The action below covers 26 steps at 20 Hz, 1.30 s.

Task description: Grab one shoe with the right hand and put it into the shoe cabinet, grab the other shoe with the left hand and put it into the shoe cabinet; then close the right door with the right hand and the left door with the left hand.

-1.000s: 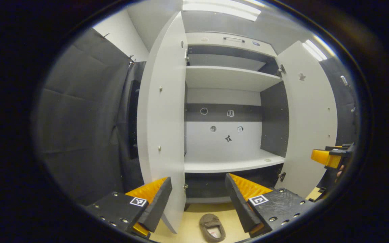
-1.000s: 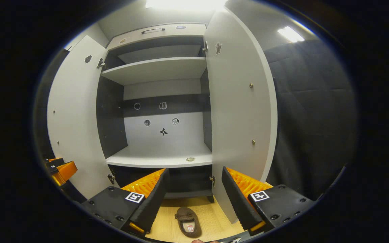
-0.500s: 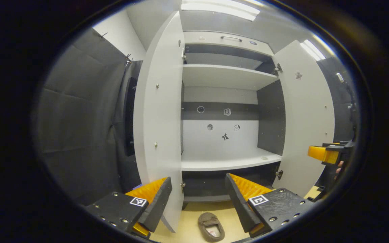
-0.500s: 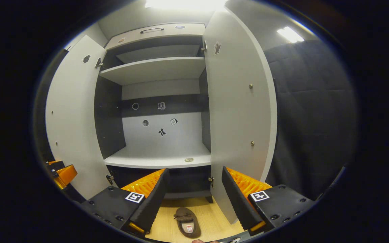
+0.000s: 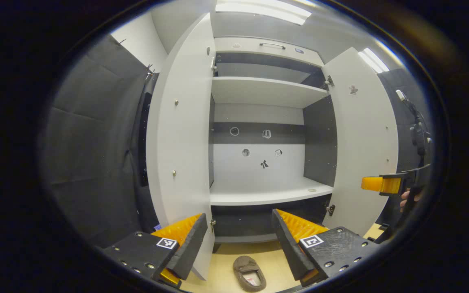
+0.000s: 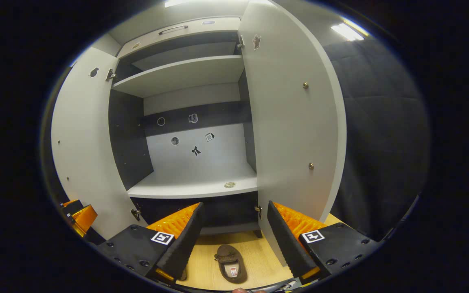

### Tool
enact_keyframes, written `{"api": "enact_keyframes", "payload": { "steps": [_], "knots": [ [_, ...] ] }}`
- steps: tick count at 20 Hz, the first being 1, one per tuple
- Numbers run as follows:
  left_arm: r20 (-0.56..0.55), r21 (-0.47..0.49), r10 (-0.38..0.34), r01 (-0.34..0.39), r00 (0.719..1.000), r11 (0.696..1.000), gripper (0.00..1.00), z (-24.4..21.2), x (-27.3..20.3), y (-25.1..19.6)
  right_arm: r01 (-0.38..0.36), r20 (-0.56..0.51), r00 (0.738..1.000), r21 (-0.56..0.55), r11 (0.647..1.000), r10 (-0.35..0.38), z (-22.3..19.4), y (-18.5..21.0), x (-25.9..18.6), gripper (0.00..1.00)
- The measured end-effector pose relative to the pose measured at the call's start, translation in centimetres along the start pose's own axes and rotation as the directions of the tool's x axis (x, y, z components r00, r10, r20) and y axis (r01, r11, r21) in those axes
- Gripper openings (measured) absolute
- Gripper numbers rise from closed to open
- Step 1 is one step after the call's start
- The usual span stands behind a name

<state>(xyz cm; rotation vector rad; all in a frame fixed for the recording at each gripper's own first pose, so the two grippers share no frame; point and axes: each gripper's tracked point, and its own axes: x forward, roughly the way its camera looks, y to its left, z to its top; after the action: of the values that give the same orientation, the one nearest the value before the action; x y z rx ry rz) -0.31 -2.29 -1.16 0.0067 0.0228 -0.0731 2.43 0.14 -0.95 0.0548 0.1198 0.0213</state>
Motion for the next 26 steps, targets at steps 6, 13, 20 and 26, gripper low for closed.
{"api": "enact_keyframes", "payload": {
  "steps": [6,13,20,26],
  "knots": [
    [-0.006,-0.002,-0.028,0.028,1.0,1.0,0.93,-0.1,0.0,-1.0,-0.084,-0.143,0.987,-0.05,0.995,0.077,-3.3,2.1,2.2,0.98],
    [-0.019,-0.005,-0.042,0.042,0.999,0.999,0.93,-0.4,-0.1,-1.4,-0.176,-0.339,0.93,-0.067,0.982,0.144,-11.5,4.3,4.2,0.98],
    [-0.053,-0.018,-0.046,0.045,0.998,0.999,0.93,-1.7,0.0,-1.5,-0.22,-0.552,0.817,-0.03,0.975,0.167,-22.0,5.7,5.2,0.98],
    [-0.087,-0.009,-0.023,0.022,0.996,1.0,0.93,-3.1,0.0,-0.9,-0.314,-0.664,0.724,-0.079,0.946,0.185,-28.7,6.9,6.1,0.99]
  ]
}}
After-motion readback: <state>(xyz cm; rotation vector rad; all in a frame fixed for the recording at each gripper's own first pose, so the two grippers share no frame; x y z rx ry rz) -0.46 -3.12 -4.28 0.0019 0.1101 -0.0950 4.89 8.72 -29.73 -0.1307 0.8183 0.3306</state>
